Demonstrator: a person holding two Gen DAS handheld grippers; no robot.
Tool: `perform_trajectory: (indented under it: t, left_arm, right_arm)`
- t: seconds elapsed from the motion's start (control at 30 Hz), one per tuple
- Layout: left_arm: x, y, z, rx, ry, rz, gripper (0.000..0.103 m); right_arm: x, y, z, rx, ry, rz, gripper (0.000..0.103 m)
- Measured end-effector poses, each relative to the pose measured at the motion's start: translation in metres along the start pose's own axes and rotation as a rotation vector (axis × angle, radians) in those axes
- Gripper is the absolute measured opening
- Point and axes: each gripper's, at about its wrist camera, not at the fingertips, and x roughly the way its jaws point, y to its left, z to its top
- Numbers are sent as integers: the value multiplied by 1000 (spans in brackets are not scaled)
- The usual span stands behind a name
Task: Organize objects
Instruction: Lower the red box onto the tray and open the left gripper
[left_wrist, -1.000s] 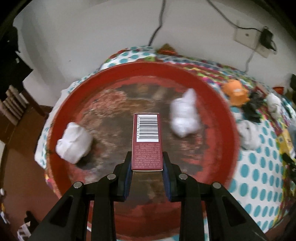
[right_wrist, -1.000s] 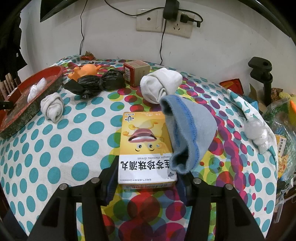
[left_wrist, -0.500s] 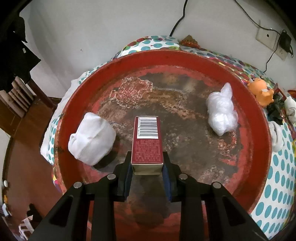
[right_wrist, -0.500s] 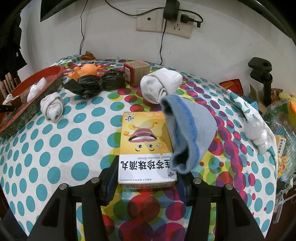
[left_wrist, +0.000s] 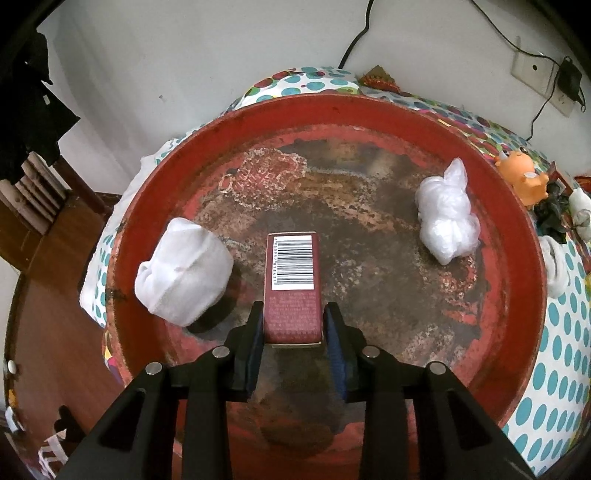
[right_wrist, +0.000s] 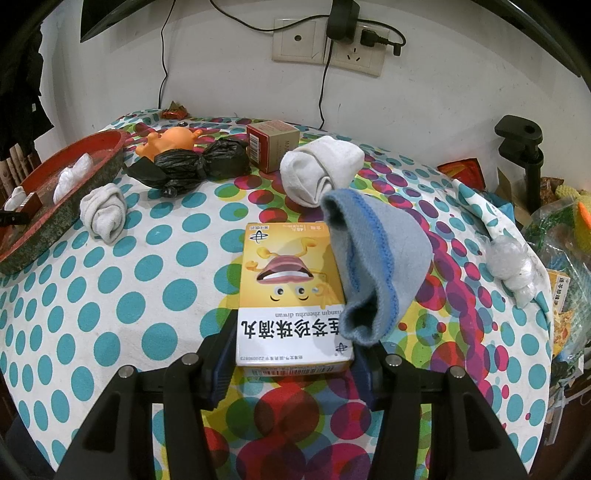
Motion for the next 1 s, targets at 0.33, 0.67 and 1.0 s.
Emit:
perform_trajectory:
  t: [0.33,0.67,1.0]
  left_arm:
    - [-10,-3,-2,25,-36,6,55]
    - [-37,-4,-9,72,-101,0,69]
    - [-65,21,-19,3,-184,-17,89]
  right_arm:
    - [0,1,0,-1,0,0,54]
    - [-1,0,-1,-3,-1,-4,54]
    - [-1,3,0,-33,-7,-41,54]
